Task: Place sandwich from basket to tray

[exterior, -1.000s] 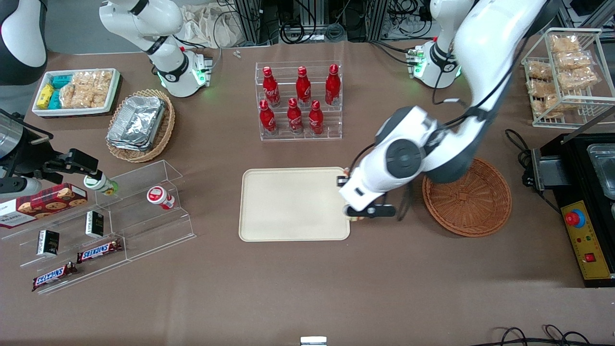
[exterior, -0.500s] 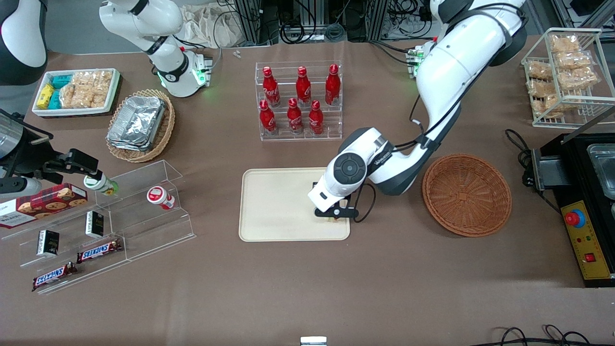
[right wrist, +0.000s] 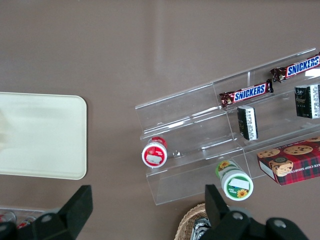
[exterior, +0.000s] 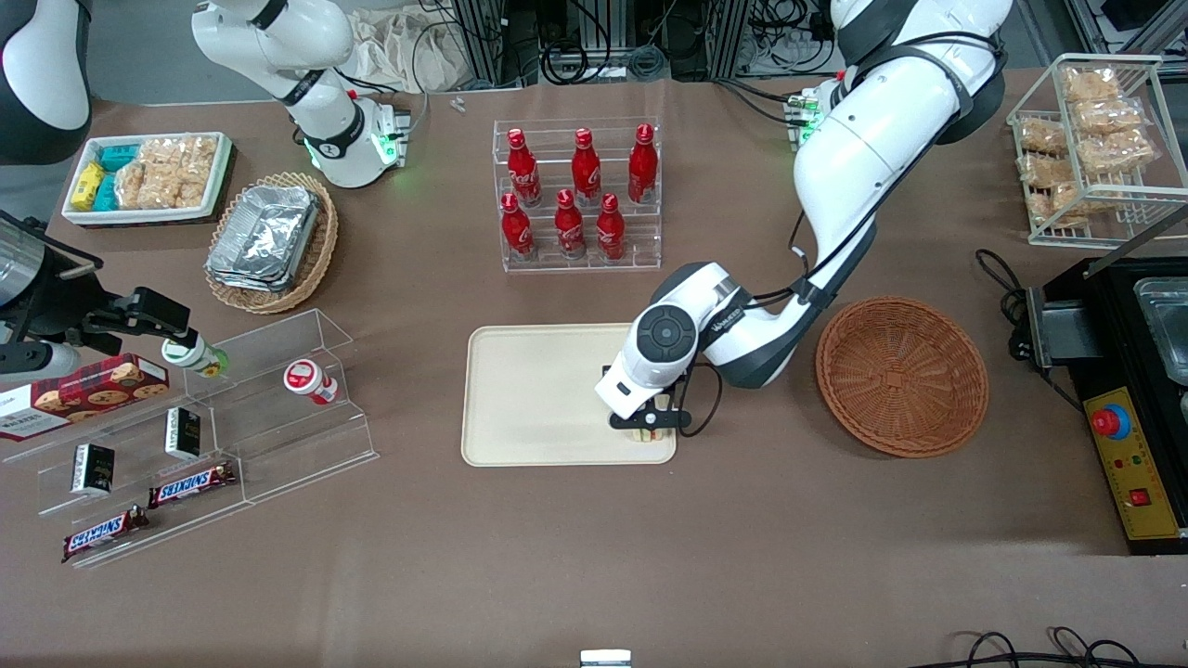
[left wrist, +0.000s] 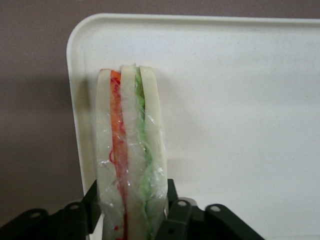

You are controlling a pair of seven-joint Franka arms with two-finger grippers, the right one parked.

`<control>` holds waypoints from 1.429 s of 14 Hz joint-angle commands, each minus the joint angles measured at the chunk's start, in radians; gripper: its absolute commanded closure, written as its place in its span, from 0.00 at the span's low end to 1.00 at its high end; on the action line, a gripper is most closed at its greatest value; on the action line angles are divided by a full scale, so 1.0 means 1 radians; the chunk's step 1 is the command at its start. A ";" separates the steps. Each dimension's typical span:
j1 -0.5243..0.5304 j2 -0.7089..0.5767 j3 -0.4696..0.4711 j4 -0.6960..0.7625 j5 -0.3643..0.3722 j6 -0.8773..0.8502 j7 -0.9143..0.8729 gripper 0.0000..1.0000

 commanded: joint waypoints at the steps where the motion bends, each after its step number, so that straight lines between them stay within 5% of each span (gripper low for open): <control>1: -0.018 -0.006 0.007 0.029 0.035 -0.012 -0.032 0.00; 7: 0.079 -0.202 -0.003 0.027 0.007 -0.264 -0.017 0.00; 13: 0.382 -0.501 -0.045 -0.079 -0.229 -0.508 0.307 0.00; 20: 0.315 -0.736 0.383 -0.244 -0.326 -0.520 0.805 0.00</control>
